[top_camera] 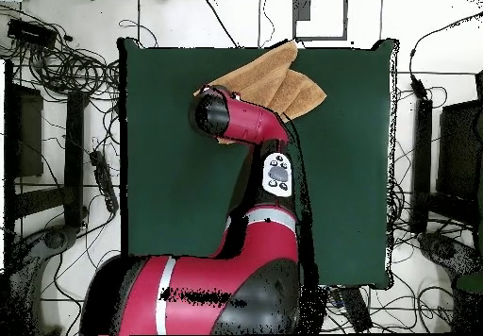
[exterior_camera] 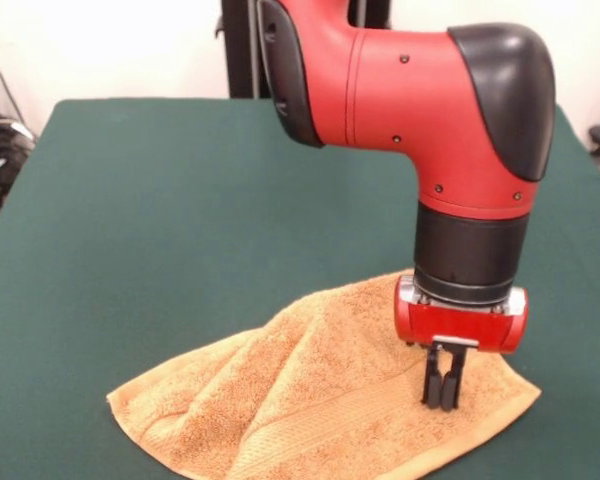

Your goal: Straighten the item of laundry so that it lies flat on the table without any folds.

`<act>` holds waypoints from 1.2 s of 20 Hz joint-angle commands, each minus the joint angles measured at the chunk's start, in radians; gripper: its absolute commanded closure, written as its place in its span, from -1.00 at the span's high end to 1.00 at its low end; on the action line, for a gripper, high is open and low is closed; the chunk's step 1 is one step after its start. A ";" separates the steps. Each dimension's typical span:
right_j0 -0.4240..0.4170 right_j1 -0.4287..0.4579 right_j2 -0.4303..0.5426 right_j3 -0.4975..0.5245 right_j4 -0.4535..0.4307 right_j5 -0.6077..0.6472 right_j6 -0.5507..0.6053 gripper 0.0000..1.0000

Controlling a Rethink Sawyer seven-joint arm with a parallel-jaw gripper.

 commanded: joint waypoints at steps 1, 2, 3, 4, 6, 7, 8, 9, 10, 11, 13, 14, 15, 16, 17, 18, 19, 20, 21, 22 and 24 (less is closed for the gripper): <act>0.012 -0.019 0.048 0.020 0.047 0.145 0.205 -1.00; 0.013 -0.036 0.045 0.031 0.044 0.157 0.201 -1.00; 0.016 -0.046 0.043 0.051 0.042 0.127 0.209 -1.00; 0.010 -0.040 0.055 0.052 0.042 0.114 0.206 -1.00; -0.009 -0.015 0.092 0.037 0.041 0.089 0.183 -1.00; -0.019 -0.013 0.111 0.037 0.040 0.080 0.170 -1.00; -0.029 -0.011 0.128 0.037 0.036 0.077 0.155 -1.00; -0.039 -0.010 0.145 0.036 0.032 0.074 0.141 -1.00; -0.048 -0.008 0.162 0.036 0.027 0.071 0.126 -1.00; -0.058 -0.007 0.178 0.036 0.023 0.068 0.111 1.00; -0.055 -0.007 0.171 0.034 0.022 0.073 0.117 1.00; -0.053 -0.008 0.169 0.034 0.021 0.077 0.120 1.00; -0.053 -0.009 0.170 0.036 0.020 0.078 0.121 1.00; -0.055 -0.007 0.172 0.032 0.019 0.088 0.118 1.00; -0.055 -0.006 0.172 0.027 0.017 0.093 0.116 1.00; -0.054 -0.005 0.169 0.023 0.015 0.097 0.118 1.00; -0.050 -0.003 0.162 0.019 0.014 0.096 0.123 1.00; -0.043 -0.004 0.148 0.014 0.011 0.087 0.133 1.00; -0.032 -0.006 0.125 0.004 0.004 0.069 0.140 1.00; -0.025 -0.002 0.111 -0.005 0.006 0.079 0.148 1.00; -0.002 0.030 0.073 -0.040 0.018 0.092 0.182 1.00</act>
